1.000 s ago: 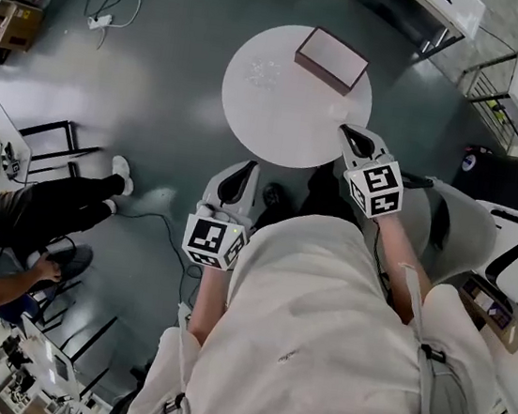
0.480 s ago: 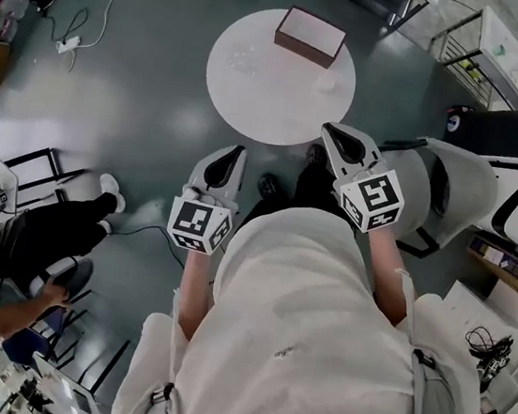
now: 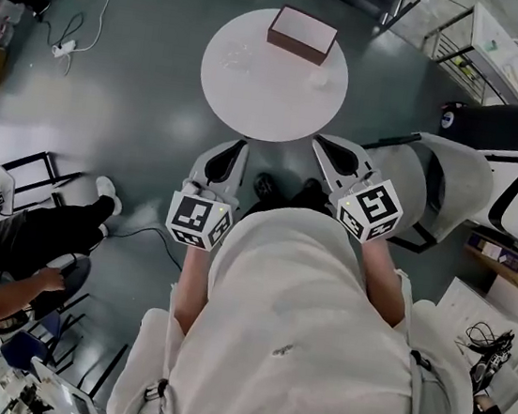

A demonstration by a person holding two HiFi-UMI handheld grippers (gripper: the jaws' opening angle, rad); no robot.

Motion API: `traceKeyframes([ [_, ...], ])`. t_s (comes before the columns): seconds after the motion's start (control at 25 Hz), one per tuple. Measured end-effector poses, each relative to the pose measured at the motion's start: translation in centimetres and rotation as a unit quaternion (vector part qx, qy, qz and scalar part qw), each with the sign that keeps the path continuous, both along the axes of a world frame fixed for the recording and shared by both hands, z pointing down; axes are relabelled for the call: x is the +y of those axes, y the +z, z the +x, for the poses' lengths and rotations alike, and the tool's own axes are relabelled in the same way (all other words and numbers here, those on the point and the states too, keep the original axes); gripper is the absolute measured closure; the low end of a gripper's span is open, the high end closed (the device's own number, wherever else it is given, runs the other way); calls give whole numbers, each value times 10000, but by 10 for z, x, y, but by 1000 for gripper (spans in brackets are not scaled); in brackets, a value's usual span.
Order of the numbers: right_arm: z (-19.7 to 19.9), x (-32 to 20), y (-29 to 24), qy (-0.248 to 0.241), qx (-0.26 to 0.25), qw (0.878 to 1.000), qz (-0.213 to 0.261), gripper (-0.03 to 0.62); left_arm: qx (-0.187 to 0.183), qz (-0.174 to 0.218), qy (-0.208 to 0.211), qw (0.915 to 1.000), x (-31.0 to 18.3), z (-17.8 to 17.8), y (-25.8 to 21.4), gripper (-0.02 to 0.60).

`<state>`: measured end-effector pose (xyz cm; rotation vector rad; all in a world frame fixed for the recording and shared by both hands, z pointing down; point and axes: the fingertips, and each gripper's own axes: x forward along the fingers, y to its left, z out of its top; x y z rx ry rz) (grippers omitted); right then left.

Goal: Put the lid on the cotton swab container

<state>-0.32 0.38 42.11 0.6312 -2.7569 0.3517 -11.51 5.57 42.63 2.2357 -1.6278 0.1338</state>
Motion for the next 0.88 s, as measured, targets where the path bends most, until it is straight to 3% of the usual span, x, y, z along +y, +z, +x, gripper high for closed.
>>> traceKeyframes([
  [0.52, 15, 13, -2, -20, -18, 10000, 54, 589, -7, 60, 53, 10000, 9, 27, -2, 572],
  [0.88, 11, 19, 4, -94, -18, 9999, 49, 589, -49, 30, 14, 10000, 16, 26, 1, 572],
])
